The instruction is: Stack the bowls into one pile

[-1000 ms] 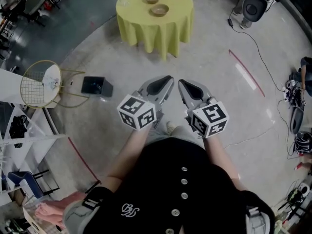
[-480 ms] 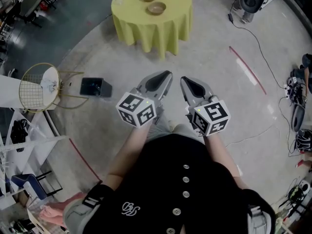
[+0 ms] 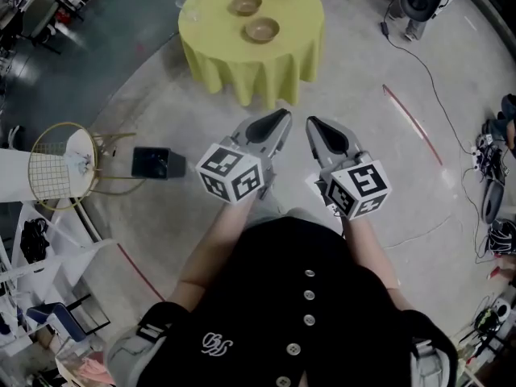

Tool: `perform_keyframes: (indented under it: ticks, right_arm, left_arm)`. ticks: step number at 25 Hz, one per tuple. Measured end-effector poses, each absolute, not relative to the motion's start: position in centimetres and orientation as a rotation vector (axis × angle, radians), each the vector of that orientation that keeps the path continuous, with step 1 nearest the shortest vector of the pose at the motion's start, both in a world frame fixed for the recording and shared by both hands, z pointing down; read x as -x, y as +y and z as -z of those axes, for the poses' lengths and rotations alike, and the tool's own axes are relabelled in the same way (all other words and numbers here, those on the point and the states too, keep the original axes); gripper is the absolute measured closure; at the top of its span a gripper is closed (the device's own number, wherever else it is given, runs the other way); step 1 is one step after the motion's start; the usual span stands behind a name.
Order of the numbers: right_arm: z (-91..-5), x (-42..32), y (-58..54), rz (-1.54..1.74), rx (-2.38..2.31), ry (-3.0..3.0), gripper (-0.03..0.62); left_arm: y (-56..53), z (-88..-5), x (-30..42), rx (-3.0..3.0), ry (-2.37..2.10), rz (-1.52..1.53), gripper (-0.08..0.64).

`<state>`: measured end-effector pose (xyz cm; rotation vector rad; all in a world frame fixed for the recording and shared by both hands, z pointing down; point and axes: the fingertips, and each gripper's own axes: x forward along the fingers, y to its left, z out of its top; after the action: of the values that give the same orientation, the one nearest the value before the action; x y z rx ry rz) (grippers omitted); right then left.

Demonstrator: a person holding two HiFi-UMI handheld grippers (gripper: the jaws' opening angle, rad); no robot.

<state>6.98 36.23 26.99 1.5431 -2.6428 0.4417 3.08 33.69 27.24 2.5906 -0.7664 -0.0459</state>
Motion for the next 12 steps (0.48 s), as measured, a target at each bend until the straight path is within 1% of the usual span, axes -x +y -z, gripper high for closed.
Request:
perform_keyframes:
  ticks: [12]
  right_arm:
    - [-25.8, -6.0, 23.4, -0.436, -1.629, -2.649, 0.591]
  left_arm:
    - [21.1, -27.2, -1.3, -2.602, -0.702, 0.004, 0.522]
